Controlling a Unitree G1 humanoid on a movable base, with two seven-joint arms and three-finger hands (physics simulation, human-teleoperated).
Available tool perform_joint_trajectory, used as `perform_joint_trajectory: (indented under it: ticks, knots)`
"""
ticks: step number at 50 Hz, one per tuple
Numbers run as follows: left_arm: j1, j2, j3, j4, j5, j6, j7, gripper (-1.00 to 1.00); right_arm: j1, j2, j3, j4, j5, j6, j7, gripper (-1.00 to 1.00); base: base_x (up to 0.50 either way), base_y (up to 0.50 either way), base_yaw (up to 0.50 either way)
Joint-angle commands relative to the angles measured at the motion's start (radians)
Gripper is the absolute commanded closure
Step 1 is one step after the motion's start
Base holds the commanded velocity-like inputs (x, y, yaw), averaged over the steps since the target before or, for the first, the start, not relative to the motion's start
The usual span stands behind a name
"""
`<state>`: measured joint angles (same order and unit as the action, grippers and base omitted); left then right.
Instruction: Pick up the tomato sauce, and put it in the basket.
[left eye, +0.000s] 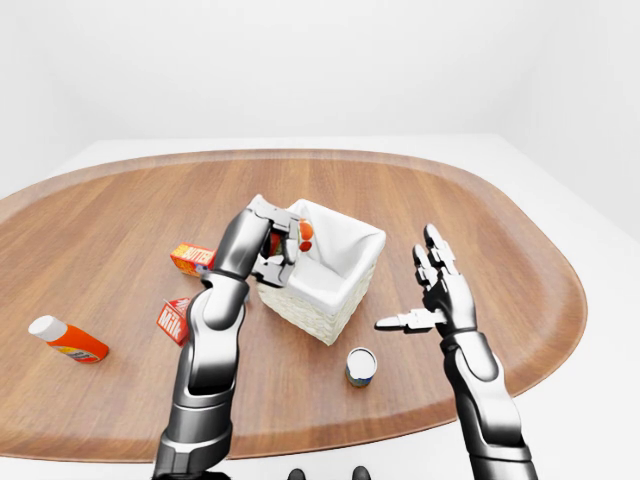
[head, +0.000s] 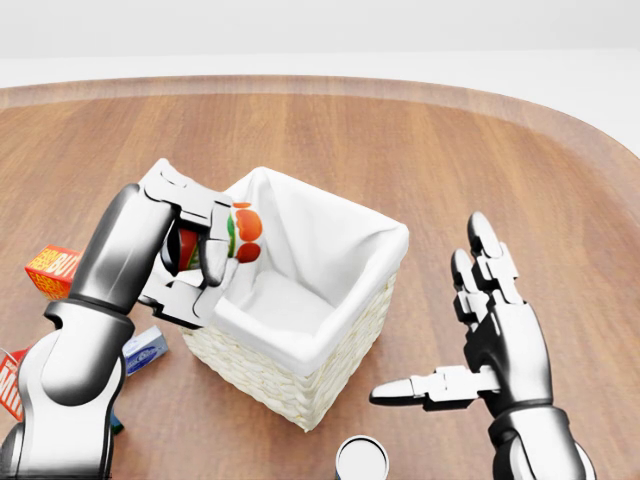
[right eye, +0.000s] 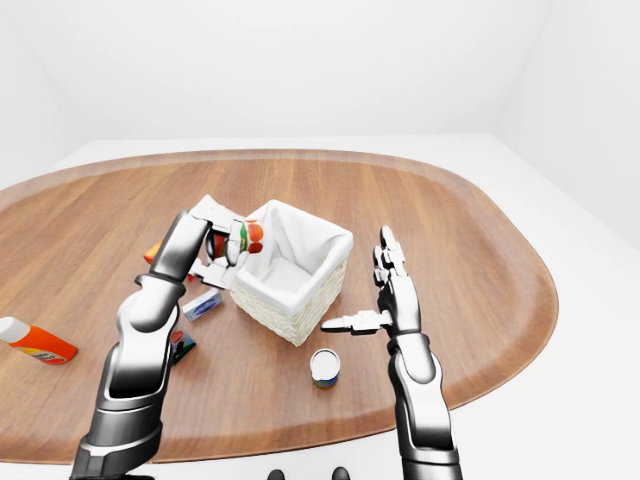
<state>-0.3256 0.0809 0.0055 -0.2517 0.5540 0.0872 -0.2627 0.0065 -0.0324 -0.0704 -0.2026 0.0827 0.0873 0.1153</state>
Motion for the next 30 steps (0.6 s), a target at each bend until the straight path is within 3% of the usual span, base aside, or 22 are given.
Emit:
perform_joint_trajectory:
  ticks: [1,20,21,30]
  knots:
    - [-0.111,0.012,0.002,0.163,-0.009,0.000,0.063,1.00,-0.001,0.000,0.000,0.004,-0.001,0.000,-0.001,-1.00,0.00,0.00,0.00]
    - [-0.337,0.039,0.006,0.614,-0.019,-0.001,0.173,1.00,0.002,0.000,0.000,-0.002,-0.001,0.000,0.000,-1.00,0.00,0.00,0.00]
    - [-0.351,0.041,0.003,0.652,-0.017,-0.020,0.184,1.00,0.002,0.001,0.000,0.001,-0.002,0.000,0.000,-1.00,0.00,0.00,0.00]
    - [-0.413,0.036,-0.004,0.794,-0.020,-0.077,0.216,1.00,0.002,0.001,0.001,0.002,-0.002,0.000,-0.001,-1.00,0.00,0.00,0.00]
